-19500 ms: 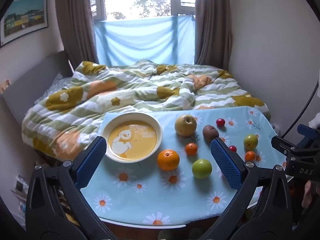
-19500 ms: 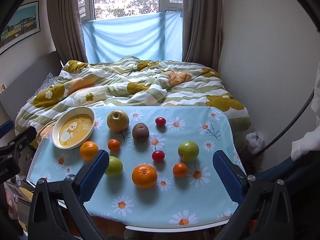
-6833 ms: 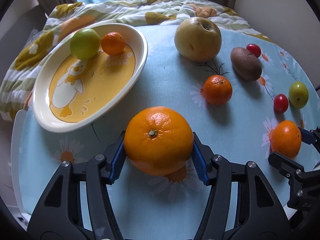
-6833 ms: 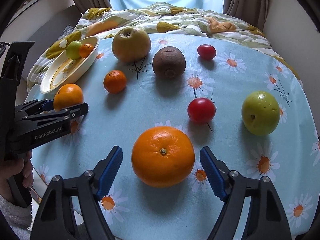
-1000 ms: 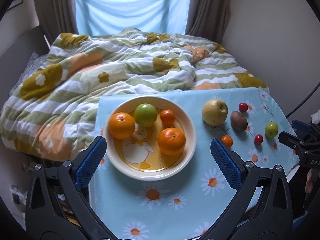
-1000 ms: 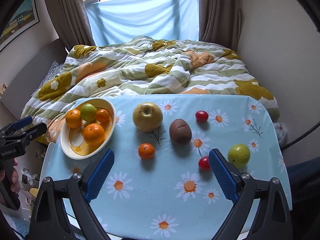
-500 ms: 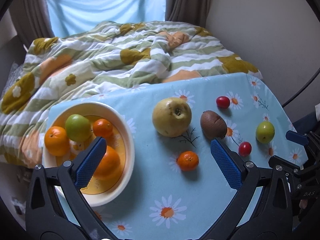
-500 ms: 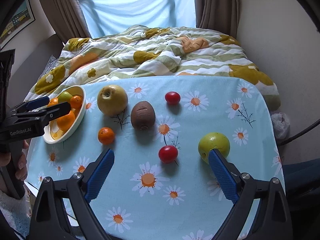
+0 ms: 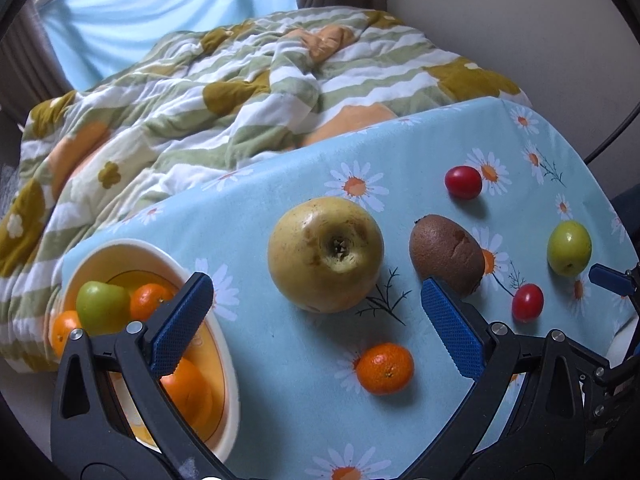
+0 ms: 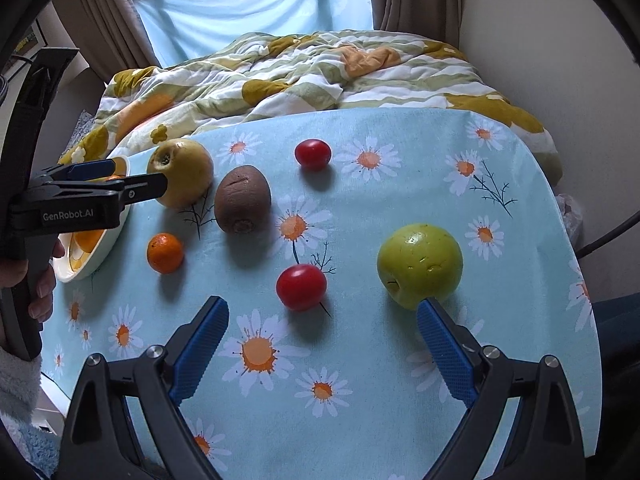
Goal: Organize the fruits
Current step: 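Withdraw both grippers from the plate toward the remaining fruits on the cloth, then grasp the yellow pear with the left gripper while the right gripper grasps a red tomato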
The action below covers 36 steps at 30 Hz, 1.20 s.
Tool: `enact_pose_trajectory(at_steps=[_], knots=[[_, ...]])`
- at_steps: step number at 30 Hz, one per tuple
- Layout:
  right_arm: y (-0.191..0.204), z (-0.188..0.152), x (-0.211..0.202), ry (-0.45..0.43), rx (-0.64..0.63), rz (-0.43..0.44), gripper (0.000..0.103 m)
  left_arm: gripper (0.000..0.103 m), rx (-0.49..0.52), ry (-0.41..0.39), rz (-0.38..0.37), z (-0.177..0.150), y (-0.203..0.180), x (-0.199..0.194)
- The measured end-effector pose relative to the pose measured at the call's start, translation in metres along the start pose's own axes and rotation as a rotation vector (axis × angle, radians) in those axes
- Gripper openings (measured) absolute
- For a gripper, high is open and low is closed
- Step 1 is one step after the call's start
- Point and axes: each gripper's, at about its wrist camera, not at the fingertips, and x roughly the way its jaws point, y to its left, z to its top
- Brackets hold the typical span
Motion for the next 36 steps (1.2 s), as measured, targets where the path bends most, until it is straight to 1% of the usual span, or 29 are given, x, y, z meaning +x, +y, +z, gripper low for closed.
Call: enact_pose_trajectory(at_steps=[7,11,13,15,17,19,21,23,25,26,31,34,36], knots=[[0.007,0.000,0.013,0.013,0.005,-0.060,0.093,0.103,0.090,0.072,-0.012,0.010,-0.006,0.029],[0.014,-0.001,0.021,0.033,0.009,-0.054,0.092,0.103,0.136,0.092,-0.015,0.010,-0.009,0.038],[0.016,-0.001,0.027,0.046,0.017,-0.046,0.087,0.101,0.148,0.101,-0.018,0.012,-0.008,0.042],[0.018,0.000,0.033,0.058,0.025,-0.041,0.078,0.088,0.161,0.115,-0.019,0.013,-0.008,0.048],[0.020,0.000,0.035,0.060,0.030,-0.048,0.076,0.085,0.170,0.132,-0.028,0.013,-0.007,0.053],[0.020,0.001,0.036,0.060,0.036,-0.054,0.076,0.084,0.176,0.135,-0.033,0.013,-0.008,0.055],[0.020,0.002,0.038,0.061,0.045,-0.057,0.076,0.081,0.184,0.136,-0.041,0.014,-0.009,0.057],[0.019,0.002,0.039,0.062,0.050,-0.065,0.076,0.081,0.190,0.132,-0.043,0.014,-0.009,0.056],[0.018,0.001,0.041,0.068,0.052,-0.068,0.070,0.080,0.187,0.133,-0.049,0.014,-0.008,0.056],[0.019,0.002,0.043,0.073,0.052,-0.068,0.066,0.080,0.184,0.135,-0.050,0.014,-0.007,0.056],[0.022,0.004,0.045,0.065,0.023,-0.089,0.059,0.080,0.173,0.134,-0.048,0.011,-0.005,0.054],[0.022,0.005,0.045,0.060,0.014,-0.099,0.053,0.080,0.167,0.132,-0.045,0.010,-0.004,0.054],[0.021,0.006,0.045,0.058,0.006,-0.103,0.047,0.080,0.161,0.129,-0.043,0.009,-0.003,0.054]])
